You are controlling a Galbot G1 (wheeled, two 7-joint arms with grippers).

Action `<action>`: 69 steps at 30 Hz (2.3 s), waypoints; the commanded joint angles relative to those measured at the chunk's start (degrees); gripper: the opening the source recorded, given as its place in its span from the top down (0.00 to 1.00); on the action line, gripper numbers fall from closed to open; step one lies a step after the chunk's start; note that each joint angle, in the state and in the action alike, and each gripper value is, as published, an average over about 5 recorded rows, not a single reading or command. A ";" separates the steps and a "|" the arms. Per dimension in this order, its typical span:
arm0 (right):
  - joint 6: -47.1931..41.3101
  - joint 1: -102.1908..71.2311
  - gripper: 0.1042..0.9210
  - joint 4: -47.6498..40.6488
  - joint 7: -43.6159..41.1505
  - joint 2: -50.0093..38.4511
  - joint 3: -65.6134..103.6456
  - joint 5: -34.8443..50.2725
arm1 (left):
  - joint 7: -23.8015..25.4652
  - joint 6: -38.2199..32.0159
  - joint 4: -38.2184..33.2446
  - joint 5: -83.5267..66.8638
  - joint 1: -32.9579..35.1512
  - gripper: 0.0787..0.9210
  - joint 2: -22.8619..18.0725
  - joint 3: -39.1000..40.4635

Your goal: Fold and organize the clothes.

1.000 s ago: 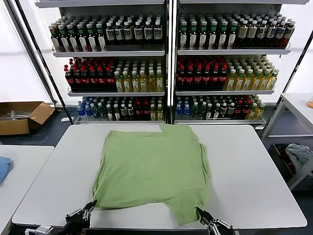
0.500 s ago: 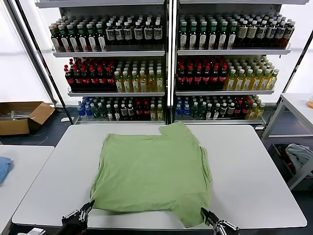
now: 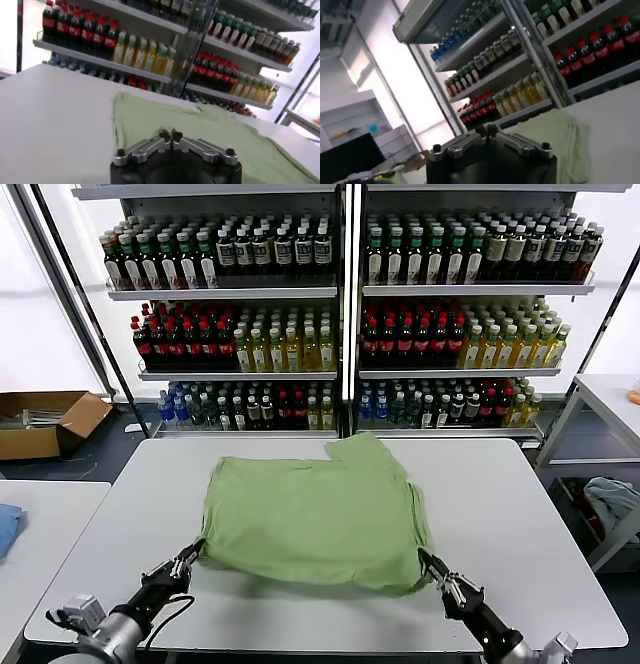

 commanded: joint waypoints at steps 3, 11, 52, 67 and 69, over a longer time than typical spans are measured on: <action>0.22 18.02 1.00 -14.88 5.69 -3.71 -6.89 -2.86 | -1.65 -0.19 15.76 -3.78 -15.61 0.99 2.28 6.03; -1.04 22.73 0.98 -17.60 7.29 -5.17 -13.03 -8.90 | -1.48 -0.43 19.41 -0.21 -17.93 0.99 1.49 7.55; -15.64 3.23 0.43 2.43 22.96 -4.33 -9.24 -27.42 | -2.28 1.54 14.85 7.63 -8.04 0.25 0.99 5.04; -17.61 3.16 0.96 3.04 22.70 -5.35 -9.00 -23.45 | -0.23 2.24 13.62 7.41 -7.11 0.80 1.33 4.60; -17.86 2.82 1.00 3.66 22.59 -5.60 -8.84 -23.14 | 0.16 2.63 12.83 7.41 -6.42 0.87 1.36 4.29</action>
